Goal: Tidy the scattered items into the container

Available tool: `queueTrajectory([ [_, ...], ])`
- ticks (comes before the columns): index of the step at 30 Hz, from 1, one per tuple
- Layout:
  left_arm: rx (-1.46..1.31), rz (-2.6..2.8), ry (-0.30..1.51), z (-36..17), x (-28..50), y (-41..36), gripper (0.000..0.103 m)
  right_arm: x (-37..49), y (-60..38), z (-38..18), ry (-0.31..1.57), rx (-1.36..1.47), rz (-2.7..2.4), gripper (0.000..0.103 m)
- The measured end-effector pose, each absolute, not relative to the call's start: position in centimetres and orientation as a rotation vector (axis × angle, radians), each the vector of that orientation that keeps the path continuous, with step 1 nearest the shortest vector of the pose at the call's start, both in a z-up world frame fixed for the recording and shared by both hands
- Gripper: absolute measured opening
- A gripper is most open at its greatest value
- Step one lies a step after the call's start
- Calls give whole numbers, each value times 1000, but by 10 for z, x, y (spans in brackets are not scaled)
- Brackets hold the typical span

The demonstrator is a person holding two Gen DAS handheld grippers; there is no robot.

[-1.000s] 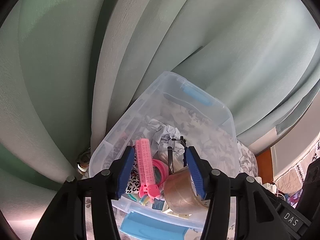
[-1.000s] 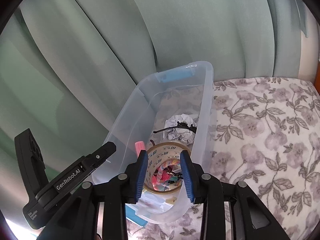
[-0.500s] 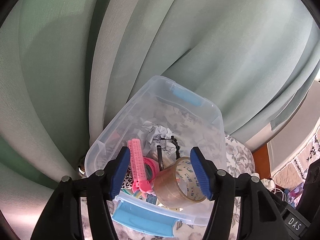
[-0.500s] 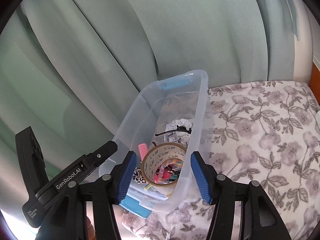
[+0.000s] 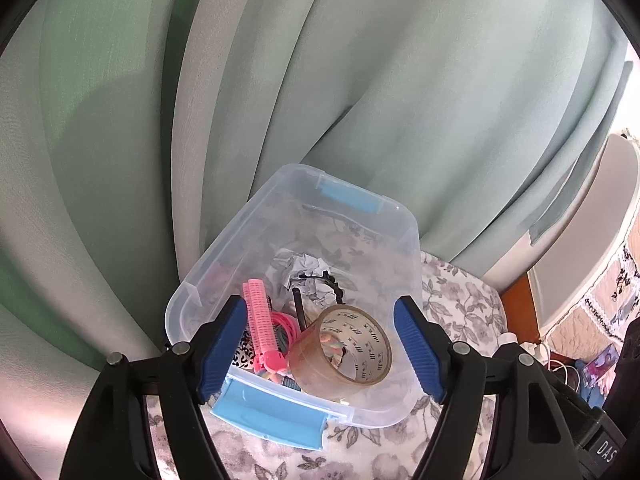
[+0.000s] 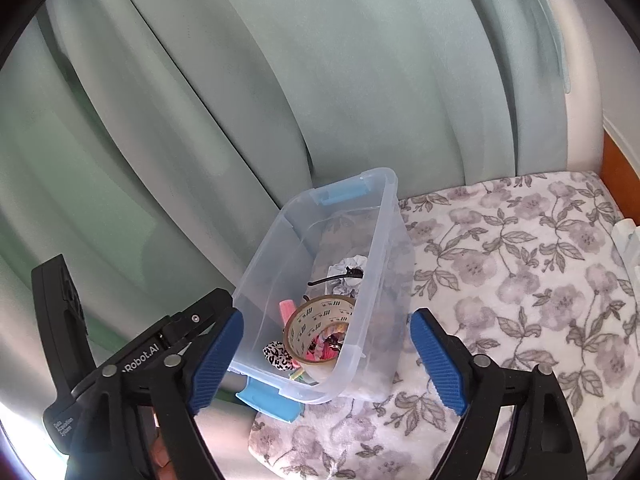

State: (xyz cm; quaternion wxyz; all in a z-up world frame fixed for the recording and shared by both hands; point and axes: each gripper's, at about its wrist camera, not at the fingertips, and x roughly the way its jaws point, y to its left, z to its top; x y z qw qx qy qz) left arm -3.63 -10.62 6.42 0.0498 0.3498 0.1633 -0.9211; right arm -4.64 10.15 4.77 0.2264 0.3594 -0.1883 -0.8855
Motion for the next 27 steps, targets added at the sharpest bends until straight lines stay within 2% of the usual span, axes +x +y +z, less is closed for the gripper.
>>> queueTrajectory([
  [3,1057,-2802,450,69,-32,-99,82,-42,111,50,-536,971,-2451,100],
  [8,1045,-2808,366,76,-27,-86,82,-35,126,56,-565,945,-2464,103],
  [11,1037,-2816,317,79,-23,-78,84,-29,134,59,-573,931,-2478,103],
  [15,1018,-2839,266,83,-18,-68,93,-23,143,62,-577,926,-2501,103],
  [25,1102,-2859,236,72,-13,-45,93,-7,162,55,-535,976,-2550,103],
  [27,1122,-2865,234,69,-12,-41,98,-5,167,52,-536,990,-2561,103],
])
